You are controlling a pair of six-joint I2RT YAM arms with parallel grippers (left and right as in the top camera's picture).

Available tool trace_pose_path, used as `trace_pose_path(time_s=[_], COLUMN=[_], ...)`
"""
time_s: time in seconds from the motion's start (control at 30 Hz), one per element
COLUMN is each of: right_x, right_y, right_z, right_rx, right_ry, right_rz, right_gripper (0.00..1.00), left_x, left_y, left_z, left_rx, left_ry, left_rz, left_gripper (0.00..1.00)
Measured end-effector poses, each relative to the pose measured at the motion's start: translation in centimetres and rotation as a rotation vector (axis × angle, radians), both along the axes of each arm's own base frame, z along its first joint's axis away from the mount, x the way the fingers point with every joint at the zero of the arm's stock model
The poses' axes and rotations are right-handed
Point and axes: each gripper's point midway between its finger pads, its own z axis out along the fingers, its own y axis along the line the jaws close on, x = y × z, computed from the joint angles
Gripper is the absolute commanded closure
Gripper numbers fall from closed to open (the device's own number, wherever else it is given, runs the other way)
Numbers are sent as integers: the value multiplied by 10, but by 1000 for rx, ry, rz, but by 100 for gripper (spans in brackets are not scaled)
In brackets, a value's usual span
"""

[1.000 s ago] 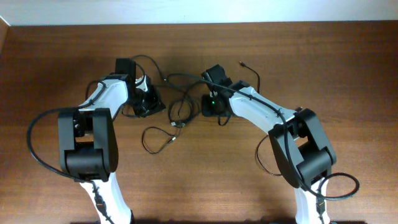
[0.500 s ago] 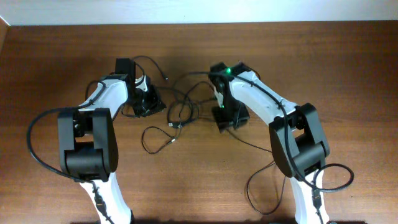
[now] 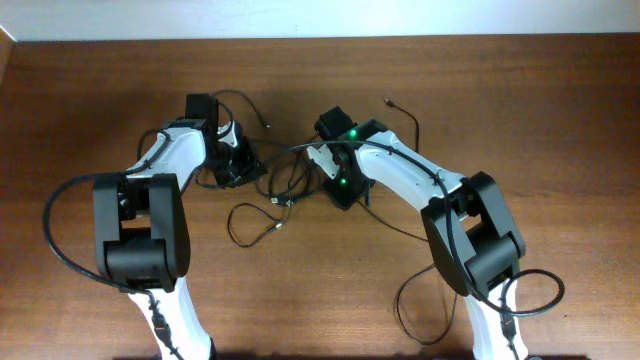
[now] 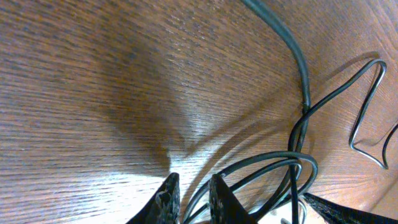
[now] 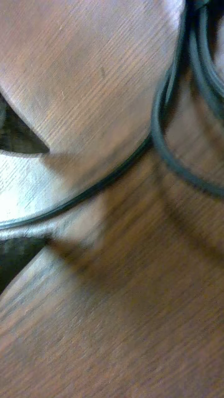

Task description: Untangle cables

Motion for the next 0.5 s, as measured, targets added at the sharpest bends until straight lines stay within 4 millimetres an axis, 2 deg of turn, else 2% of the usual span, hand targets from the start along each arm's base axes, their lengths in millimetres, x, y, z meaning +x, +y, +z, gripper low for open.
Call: trace_pose_path(time_s=[0.1,0.23,0.3,0.4,0.43,0.47,0.5], right_x=[-7,-15,-18,-25,-26,-26,-25], right_y=[-14,-21,-23,-29,-29,-27,-22], right_z=[-2,-1,0,5,11,21,36], right_rx=[-55,-78,-81,-95,-90,-67,-29], right_ry=[3,29,32,40,35,21,0], right_rz=[1,-20,-23,-25,-26,-26,-25], right_gripper=[96,96,96,96,96,96,96], left_x=[0,0,0,0,0,0,1], left_y=[0,0,0,0,0,-1,-4], left_z=[0,0,0,0,0,1,3], left_rx=[0,0,0,0,-1,-8,-26], left_ry=[0,0,0,1,0,-1,-12], left_rz=[0,0,0,2,1,-1,-17], left_gripper=[83,82,73,56,51,41,34])
